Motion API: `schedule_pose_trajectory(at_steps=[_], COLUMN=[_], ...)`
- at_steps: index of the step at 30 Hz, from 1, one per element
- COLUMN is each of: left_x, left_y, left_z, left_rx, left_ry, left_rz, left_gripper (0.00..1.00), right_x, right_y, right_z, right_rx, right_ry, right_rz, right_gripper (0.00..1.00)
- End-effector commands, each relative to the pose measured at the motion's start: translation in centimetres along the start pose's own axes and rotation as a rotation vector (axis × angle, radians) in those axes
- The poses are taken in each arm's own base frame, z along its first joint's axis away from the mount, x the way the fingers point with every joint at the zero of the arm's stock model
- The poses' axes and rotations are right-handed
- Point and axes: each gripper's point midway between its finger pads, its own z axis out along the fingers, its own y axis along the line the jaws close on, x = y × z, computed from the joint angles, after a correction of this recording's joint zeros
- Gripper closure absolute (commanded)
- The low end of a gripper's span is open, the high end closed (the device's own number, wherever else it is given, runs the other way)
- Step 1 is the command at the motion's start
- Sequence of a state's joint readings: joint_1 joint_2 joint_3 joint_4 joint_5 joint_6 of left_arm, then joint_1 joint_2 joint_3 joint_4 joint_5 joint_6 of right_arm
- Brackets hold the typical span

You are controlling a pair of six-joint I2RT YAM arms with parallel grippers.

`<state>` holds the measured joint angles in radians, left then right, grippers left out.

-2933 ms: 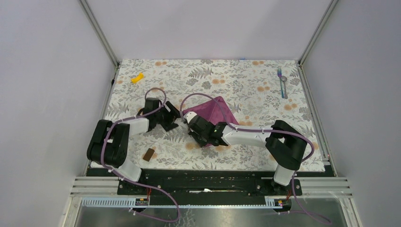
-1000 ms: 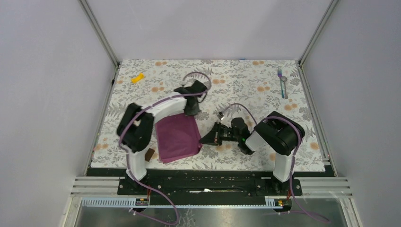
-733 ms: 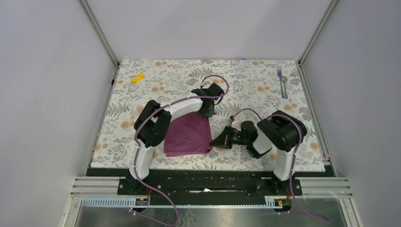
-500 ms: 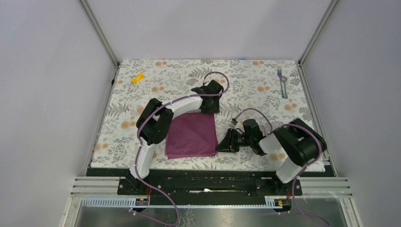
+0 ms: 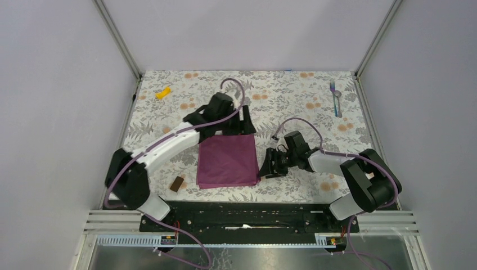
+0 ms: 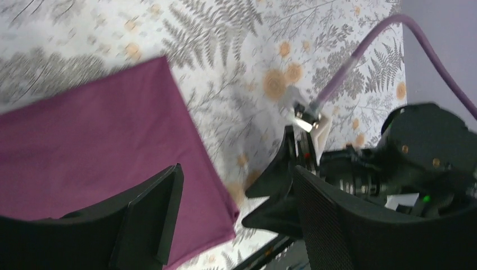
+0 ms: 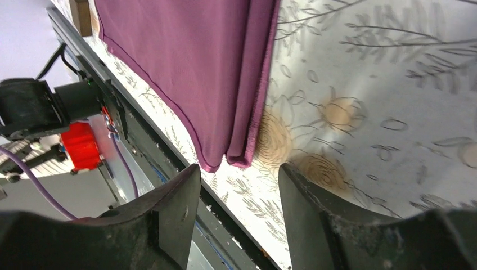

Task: Fold the napkin into a case and place the utensils inside
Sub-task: Smooth out the lower triangle-folded napkin at the center of the board.

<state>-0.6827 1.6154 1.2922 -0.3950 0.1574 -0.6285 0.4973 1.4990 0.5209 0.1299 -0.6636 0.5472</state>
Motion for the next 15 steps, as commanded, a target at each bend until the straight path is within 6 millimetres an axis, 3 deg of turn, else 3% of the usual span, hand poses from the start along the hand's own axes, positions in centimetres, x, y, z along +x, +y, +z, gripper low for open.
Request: schedule_pose_trajectory(at_steps=[1, 3, 7, 15], left_x=[2.7, 3.8, 5.2, 4.3], left_y=[2.8, 3.4, 4.3, 4.6], left_z=[-2.9, -4.0, -5.7, -7.8], left_rx=[0.017, 0.018, 0.008, 0.0], left_ry=[-0.001, -0.016, -0.038, -0.093], left_rz=[-0.06, -0.085, -0.104, -0.096], left_gripper=[0.23, 0.23, 0.24, 0.24], right_x=[1.2, 1.6, 2.0, 2.8], right_y=[-0.1, -0.2, -2.3, -2.8], right_z=[1.2, 1.8, 1.7, 1.8], right_rx=[0.082, 0.129, 0.323, 0.494], right_ry=[0.078, 0.1, 0.112, 0.142], right_rz=[-0.065, -0.085, -0.102, -0.153], right_gripper=[0.39, 0.39, 0.38, 0.42])
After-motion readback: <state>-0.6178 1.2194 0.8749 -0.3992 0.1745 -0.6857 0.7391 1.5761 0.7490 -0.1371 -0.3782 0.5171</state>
